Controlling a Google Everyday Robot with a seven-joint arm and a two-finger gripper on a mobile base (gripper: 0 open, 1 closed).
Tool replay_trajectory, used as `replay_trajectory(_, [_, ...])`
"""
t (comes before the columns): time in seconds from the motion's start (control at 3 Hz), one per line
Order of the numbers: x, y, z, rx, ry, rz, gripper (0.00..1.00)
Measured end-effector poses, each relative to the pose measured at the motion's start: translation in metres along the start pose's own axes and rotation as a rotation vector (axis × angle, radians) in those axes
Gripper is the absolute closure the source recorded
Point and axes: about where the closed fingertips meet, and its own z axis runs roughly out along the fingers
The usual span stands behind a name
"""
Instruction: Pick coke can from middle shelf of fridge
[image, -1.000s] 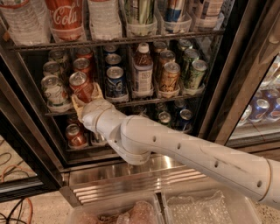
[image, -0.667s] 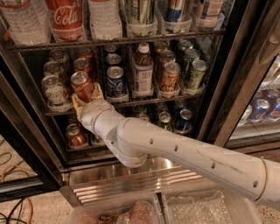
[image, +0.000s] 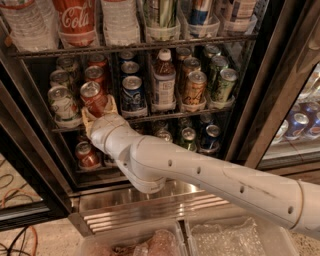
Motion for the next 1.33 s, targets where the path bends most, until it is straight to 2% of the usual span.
replay_trajectory(0.33, [-0.0010, -0.0019, -0.0016, 0.000, 0.000, 0.000, 0.12])
replay_trajectory(0.67, [-0.0013, -0.0036, -0.0031, 0.000, 0.000, 0.000, 0.00])
replay_trajectory(1.0, [0.0020, -0.0062, 0.0002, 0.056, 0.010, 0.017, 0.00])
replay_trajectory(1.33, [0.0059, -0.0088, 0.0062, 0.137, 0.013, 0.058, 0.00])
